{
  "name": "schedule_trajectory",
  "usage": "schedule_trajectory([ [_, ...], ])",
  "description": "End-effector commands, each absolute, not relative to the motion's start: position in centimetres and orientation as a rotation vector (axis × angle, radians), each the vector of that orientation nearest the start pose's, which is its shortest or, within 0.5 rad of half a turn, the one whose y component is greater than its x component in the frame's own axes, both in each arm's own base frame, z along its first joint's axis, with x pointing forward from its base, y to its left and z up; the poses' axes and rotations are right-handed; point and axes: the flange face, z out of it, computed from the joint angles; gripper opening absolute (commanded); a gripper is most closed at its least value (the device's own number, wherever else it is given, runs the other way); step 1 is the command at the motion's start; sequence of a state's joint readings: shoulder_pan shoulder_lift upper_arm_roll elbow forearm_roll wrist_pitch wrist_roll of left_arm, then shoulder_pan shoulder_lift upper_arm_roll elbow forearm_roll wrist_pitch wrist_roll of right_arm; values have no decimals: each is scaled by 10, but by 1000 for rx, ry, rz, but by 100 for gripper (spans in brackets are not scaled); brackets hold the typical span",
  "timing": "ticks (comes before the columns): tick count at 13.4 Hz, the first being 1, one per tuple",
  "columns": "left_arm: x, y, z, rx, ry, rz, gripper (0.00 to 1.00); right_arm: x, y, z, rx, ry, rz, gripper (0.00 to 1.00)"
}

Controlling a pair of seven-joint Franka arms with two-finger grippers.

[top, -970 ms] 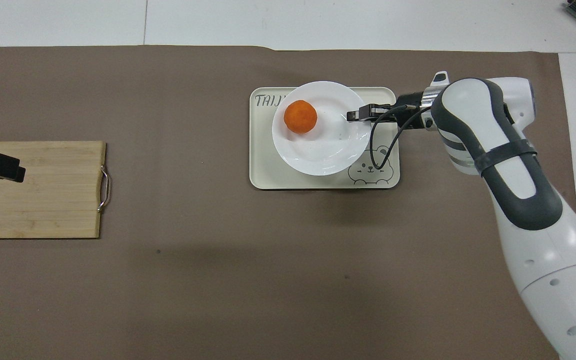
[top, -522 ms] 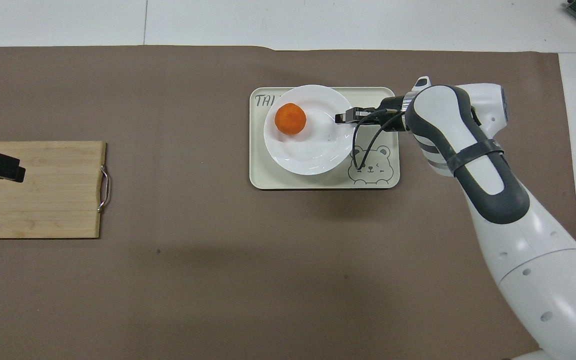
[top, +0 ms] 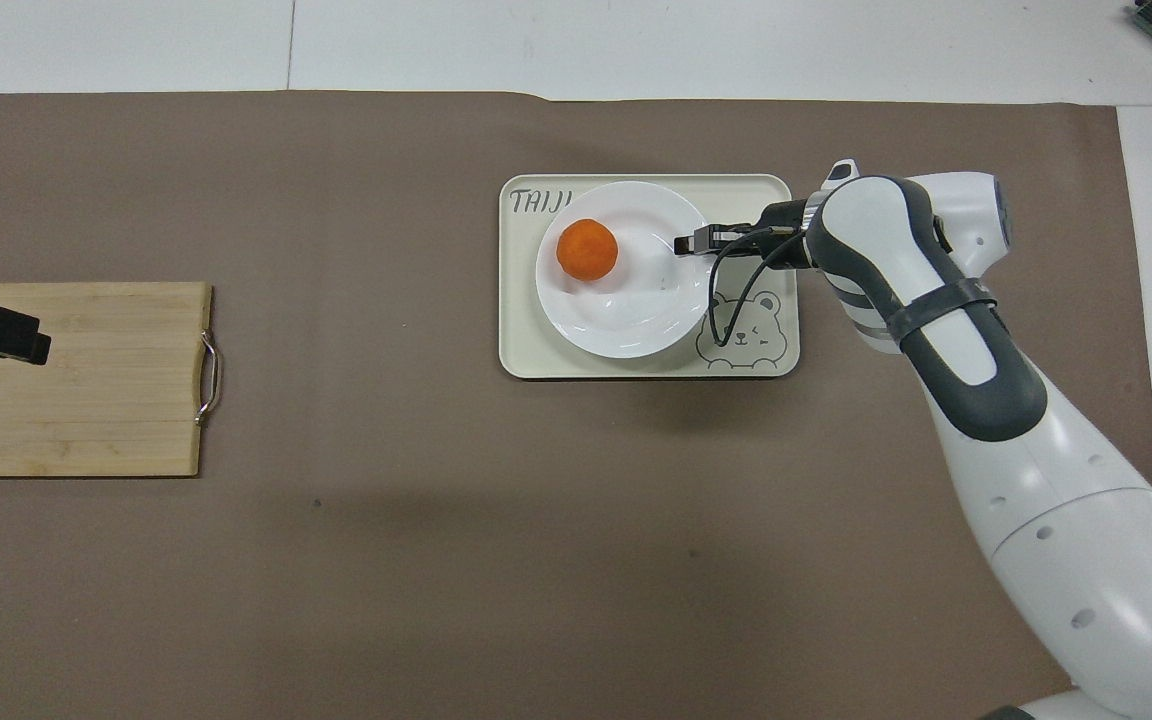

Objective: Place orange and plate with both arms
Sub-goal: 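Open the right gripper and release the plate rim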

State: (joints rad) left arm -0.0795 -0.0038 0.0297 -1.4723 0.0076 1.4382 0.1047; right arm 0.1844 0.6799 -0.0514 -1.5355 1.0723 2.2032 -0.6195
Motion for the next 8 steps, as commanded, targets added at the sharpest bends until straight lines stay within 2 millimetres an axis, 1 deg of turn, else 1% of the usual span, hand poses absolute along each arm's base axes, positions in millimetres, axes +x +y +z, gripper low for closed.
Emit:
schedule_trajectory([
  [1, 532, -23, 661, -3112, 221, 32, 100, 707, 121, 266, -2364, -124, -240, 58],
  [2, 532, -22, 661, -3112, 219, 32, 100, 708, 116, 267, -2370, -123, -242, 100],
  [4, 532, -23, 661, -3112, 223, 32, 100, 710, 110, 274, -2381, -120, -255, 100],
  [5, 532, -22, 661, -3112, 219, 32, 100, 712, 99, 279, -2399, -121, -268, 100],
  [6, 532, -23, 661, -3112, 223, 32, 100, 713, 93, 286, -2421, -130, -274, 100],
  [8, 532, -22, 661, -3112, 219, 32, 100, 715, 78, 311, -2490, -126, -285, 100],
])
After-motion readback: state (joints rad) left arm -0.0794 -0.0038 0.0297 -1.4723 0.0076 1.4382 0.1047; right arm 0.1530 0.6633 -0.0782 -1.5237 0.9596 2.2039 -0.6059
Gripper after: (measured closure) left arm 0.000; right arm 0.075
